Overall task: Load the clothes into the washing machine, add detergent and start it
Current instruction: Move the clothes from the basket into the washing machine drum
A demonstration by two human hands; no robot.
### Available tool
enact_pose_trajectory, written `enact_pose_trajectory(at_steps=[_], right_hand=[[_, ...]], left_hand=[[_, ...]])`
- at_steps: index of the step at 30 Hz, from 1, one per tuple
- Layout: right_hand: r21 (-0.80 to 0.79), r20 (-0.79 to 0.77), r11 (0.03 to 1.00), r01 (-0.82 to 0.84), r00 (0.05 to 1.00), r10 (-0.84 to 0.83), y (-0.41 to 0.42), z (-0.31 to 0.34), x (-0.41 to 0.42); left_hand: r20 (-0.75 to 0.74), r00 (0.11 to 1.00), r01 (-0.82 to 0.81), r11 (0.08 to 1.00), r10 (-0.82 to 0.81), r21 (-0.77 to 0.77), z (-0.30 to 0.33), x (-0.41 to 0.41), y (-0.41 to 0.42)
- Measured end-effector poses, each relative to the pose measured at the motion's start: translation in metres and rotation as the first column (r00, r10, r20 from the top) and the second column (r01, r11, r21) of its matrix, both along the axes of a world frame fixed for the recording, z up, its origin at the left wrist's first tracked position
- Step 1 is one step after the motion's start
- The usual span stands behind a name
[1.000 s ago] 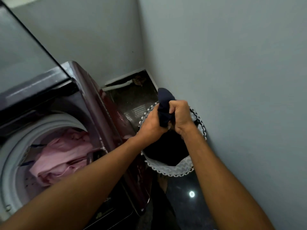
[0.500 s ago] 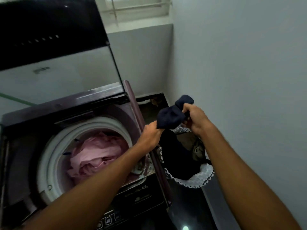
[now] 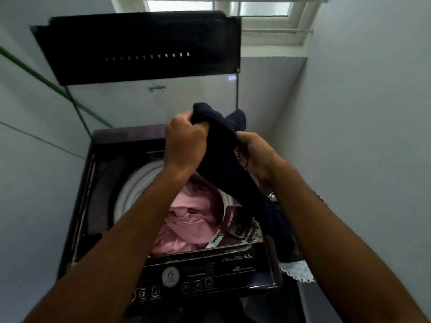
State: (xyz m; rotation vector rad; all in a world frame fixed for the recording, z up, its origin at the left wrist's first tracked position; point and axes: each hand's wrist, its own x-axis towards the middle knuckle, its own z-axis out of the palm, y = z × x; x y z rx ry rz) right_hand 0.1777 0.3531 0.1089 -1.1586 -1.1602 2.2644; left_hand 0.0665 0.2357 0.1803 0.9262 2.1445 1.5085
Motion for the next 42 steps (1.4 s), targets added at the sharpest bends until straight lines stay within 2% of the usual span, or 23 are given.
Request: enact_pose_trajectory(at_steps=[2, 5, 8, 10, 13, 15, 18, 21, 23, 26, 29, 32, 34, 36, 39, 40, 42], right_hand=[[0.001, 0.033, 0.996, -0.087, 0.996, 0.087, -0.016, -0.002, -0.025], [0.144, 0.296, 0.959, -0.244, 0.935, 0.194, -0.042, -0.017, -0.05], [0.255, 0.498, 0.879, -0.403, 0.834, 0.238, -0.06, -0.043, -0.071], [0.285, 0.565, 0.865, -0.413, 0.802, 0.196, -0.073, -0.061, -0.074], [0.235, 0.559, 0.933, -0.273, 0.823, 0.1, -0.084, -0.085, -0.067], [0.202, 0.561, 0.944, -0.26, 0.821, 0.106, -0.086, -0.095, -0.06], [0.268, 0.553, 0.924, -0.274, 0.829, 0.086, -0.082, -0.1, -0.051], [0.429, 0.595, 0.839, -0.335, 0.804, 0.017, -0.068, -0.101, -0.041], [0.524, 0.603, 0.773, -0.358, 0.796, -0.04, -0.056, -0.098, -0.033], [0.652, 0.584, 0.672, -0.352, 0.798, -0.149, -0.037, -0.091, -0.015], [0.721, 0.572, 0.621, -0.307, 0.77, -0.283, -0.019, -0.09, 0.015], [0.682, 0.635, 0.672, -0.288, 0.688, -0.35, -0.002, -0.104, 0.056], [0.591, 0.716, 0.748, -0.302, 0.624, -0.314, 0.006, -0.118, 0.084], [0.437, 0.802, 0.821, -0.367, 0.573, -0.17, 0.009, -0.131, 0.11], [0.223, 0.828, 0.86, -0.459, 0.555, 0.081, -0.003, -0.148, 0.138], [0.155, 0.825, 0.85, -0.504, 0.539, 0.169, -0.009, -0.153, 0.146], [0.004, 0.824, 0.779, -0.627, 0.443, 0.353, -0.02, -0.161, 0.157]], left_hand=[[-0.07, 0.994, -0.09, 0.992, 0.084, -0.091, -0.009, -0.029, -0.014], [-0.202, 0.975, -0.157, 0.936, 0.095, -0.316, -0.037, -0.059, -0.03], [-0.245, 0.969, -0.161, 0.854, 0.041, -0.494, -0.069, -0.072, -0.049], [-0.241, 0.971, -0.149, 0.8, 0.006, -0.582, -0.09, -0.071, -0.058], [-0.18, 0.983, -0.093, 0.715, -0.047, -0.693, -0.119, -0.066, -0.068], [-0.128, 0.989, -0.045, 0.675, -0.074, -0.736, -0.134, -0.063, -0.072], [-0.097, 0.984, 0.016, 0.622, -0.148, -0.783, -0.15, -0.056, -0.074], [-0.169, 0.954, 0.008, 0.587, -0.246, -0.809, -0.157, -0.044, -0.069], [-0.177, 0.938, 0.051, 0.626, -0.297, -0.778, -0.156, -0.035, -0.059], [-0.139, 0.894, 0.243, 0.72, -0.426, -0.65, -0.15, -0.011, -0.039], [-0.24, 0.785, 0.4, 0.762, -0.572, -0.509, -0.142, 0.027, -0.021], [-0.268, 0.653, 0.577, 0.694, -0.709, -0.431, -0.149, 0.066, -0.006], [-0.258, 0.605, 0.618, 0.648, -0.754, -0.445, -0.156, 0.085, 0.001], [-0.266, 0.577, 0.608, 0.624, -0.772, -0.491, -0.162, 0.1, 0.007], [-0.3, 0.544, 0.569, 0.608, -0.783, -0.554, -0.168, 0.111, 0.011], [-0.308, 0.538, 0.558, 0.605, -0.785, -0.568, -0.17, 0.113, 0.012], [-0.314, 0.53, 0.537, 0.598, -0.788, -0.595, -0.172, 0.112, 0.011]])
